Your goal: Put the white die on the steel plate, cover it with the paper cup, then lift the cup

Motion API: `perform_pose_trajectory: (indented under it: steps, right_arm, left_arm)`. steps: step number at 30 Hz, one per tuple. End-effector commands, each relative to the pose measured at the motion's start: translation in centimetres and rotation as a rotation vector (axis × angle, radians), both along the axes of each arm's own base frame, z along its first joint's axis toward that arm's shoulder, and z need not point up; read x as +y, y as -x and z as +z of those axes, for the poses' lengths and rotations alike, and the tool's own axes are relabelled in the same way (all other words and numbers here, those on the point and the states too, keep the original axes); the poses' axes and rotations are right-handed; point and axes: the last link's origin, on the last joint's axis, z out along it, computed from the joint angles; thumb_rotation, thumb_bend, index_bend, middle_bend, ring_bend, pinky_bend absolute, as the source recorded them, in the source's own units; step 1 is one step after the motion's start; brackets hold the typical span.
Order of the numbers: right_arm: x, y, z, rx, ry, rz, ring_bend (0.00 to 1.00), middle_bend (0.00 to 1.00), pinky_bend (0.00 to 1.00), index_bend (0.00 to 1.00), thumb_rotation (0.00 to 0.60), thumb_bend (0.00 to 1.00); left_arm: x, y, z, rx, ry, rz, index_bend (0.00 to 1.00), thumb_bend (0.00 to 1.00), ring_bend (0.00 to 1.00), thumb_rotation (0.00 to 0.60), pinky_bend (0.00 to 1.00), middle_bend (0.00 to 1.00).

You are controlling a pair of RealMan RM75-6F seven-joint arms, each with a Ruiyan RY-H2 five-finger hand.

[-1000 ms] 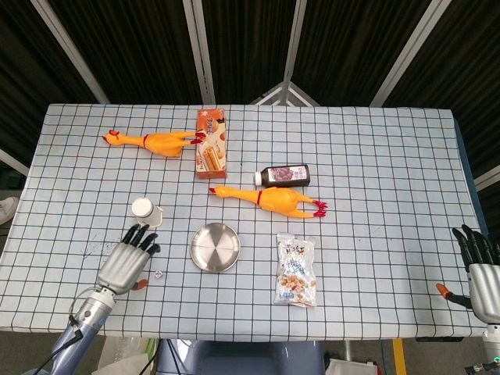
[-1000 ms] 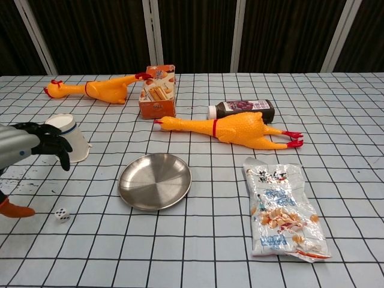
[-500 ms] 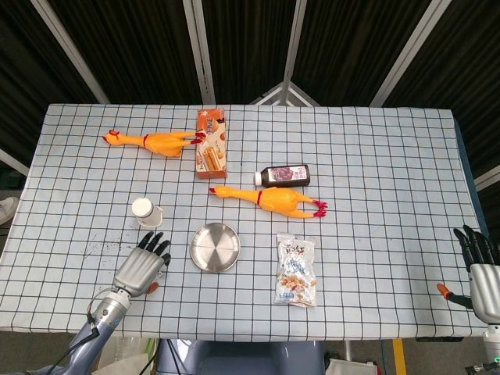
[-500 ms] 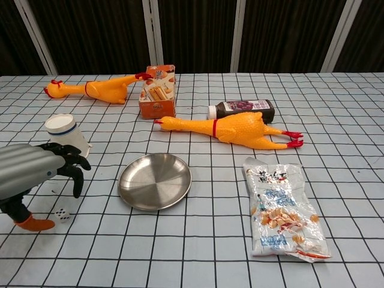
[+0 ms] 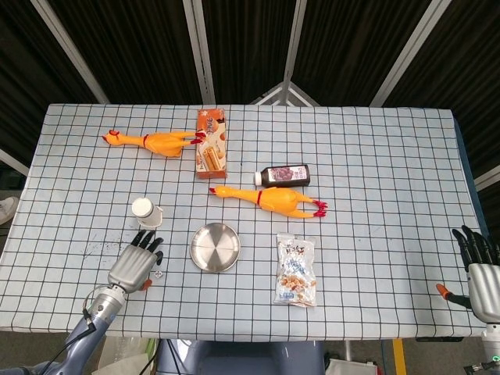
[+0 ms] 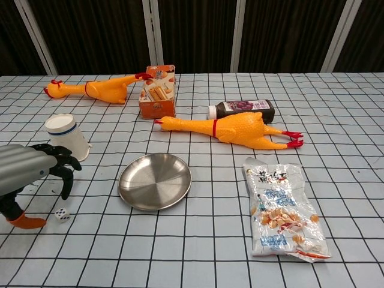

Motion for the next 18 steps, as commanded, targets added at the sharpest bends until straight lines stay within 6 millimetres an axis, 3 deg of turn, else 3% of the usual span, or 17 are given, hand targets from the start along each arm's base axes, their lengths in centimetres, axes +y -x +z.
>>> perform_pose_trajectory:
  steps: [1, 18]
  right_arm:
    - [-0.04, 0.04, 0.00, -0.001, 0.000, -0.002, 0.05, 0.05, 0.00, 0.06, 0.600, 0.12]
    - [-0.05, 0.16, 0.01, -0.007, -0.006, -0.010, 0.05, 0.05, 0.00, 0.06, 0.600, 0.12]
  left_arm:
    - [0.07, 0.12, -0.20, 0.002, 0.003, 0.001, 0.43, 0.32, 0.00, 0.600, 0.00, 0.13]
    - [-0.43, -0.34, -0.76, -0.005, -0.002, -0.040, 0.44, 0.40, 0.00, 0.600, 0.00, 0.13]
